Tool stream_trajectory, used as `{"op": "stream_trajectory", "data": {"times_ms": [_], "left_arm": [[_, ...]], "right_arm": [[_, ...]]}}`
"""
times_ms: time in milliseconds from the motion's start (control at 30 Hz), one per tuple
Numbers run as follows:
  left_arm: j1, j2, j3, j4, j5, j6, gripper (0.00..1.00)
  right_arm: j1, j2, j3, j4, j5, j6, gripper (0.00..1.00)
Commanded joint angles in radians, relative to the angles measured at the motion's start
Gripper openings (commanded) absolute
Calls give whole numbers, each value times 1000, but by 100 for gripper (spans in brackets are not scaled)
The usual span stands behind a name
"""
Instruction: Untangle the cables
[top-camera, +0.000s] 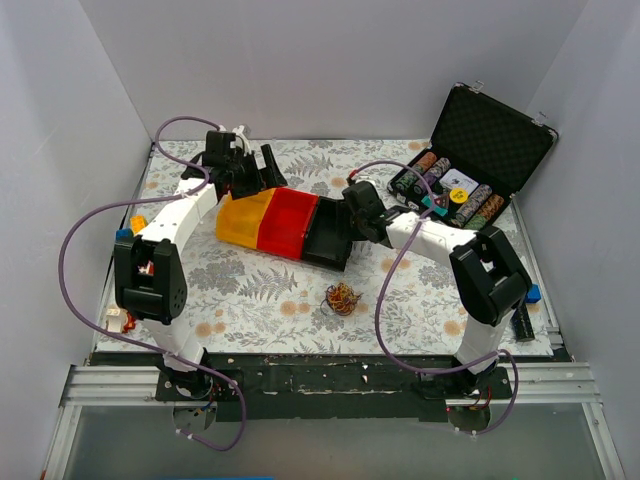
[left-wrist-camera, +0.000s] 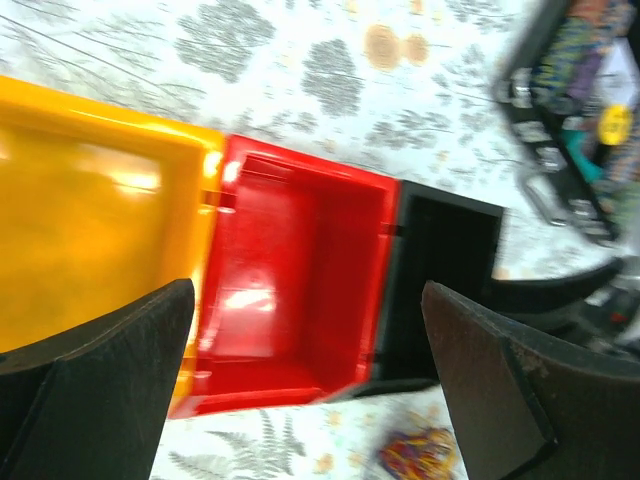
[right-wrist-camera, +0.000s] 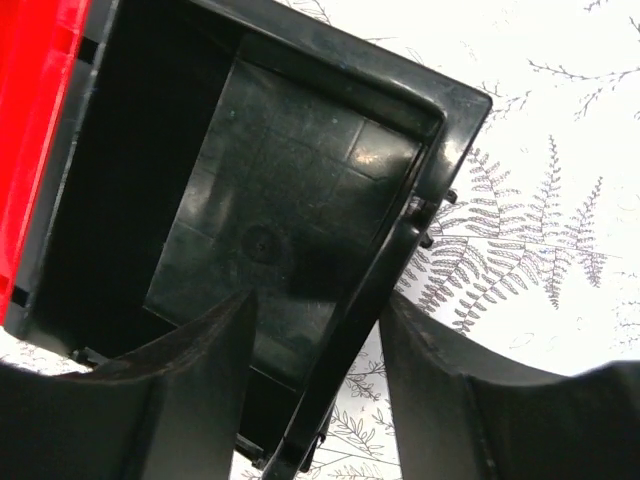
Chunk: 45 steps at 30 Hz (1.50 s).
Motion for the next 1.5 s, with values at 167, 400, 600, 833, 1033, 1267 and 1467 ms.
{"op": "stream_trajectory", "data": {"times_ms": [167,400,600,833,1033,1267,1467], "left_arm": [[54,-31,-56,34,-463,260,98],[66,-75,-180,173,-574,333,98],[66,-25,-214,157,-454,370,89],[66,-103,-334,134,-316,379,72],[66,-138,-360,127,-224,369,74],[66,-163,-300,100,-261,387,89],[66,-204,-151,-53,-215,462,98]], "right_arm": [[-15,-24,-34,1,-6,-47,43],[-42,-95,-132,44,-62,-142,38],[-62,-94,-145,35,-92,-169,38],[-97,-57,-96,2,-58,-183,39],[-150,-66,-114,54,-104,-160,47],[-147,-152,-112,36,-142,-134,68],[-98,-418,-258,38,-150,-80,72]]}}
